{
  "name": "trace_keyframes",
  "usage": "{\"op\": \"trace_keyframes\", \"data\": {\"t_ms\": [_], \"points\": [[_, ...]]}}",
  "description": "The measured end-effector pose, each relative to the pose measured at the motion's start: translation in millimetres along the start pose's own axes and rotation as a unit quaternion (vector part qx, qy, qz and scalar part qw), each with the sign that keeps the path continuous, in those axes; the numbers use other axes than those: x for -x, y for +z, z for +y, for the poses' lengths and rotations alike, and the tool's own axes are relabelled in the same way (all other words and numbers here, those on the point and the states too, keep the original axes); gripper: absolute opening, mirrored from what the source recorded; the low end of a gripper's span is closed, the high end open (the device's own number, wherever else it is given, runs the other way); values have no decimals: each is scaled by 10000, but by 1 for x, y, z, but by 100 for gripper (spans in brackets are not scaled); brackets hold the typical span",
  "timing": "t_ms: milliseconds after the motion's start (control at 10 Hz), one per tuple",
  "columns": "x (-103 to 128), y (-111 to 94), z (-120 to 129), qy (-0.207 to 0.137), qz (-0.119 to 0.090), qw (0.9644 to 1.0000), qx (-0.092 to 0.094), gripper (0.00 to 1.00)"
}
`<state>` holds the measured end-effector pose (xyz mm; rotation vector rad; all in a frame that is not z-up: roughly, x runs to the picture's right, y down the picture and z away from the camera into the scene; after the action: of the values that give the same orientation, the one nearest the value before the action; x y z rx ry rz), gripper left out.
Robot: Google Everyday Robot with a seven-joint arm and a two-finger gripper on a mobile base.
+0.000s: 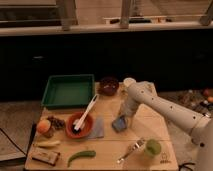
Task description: Place sponge in table surface
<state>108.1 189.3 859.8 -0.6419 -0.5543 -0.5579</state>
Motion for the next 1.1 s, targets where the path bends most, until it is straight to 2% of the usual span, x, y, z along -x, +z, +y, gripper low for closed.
{"op": "trace_keyframes", "data": {"t_ms": [400,500,1000,1100], "points": [[2,-8,-4,-53,-20,9999,-146,5],[2,-9,-4,-61,-36,9998,-168,10],[4,-12,-4,-68,-79,9997,-198,57],[4,-13,-2,-60,-78,9998,-182,69]]}}
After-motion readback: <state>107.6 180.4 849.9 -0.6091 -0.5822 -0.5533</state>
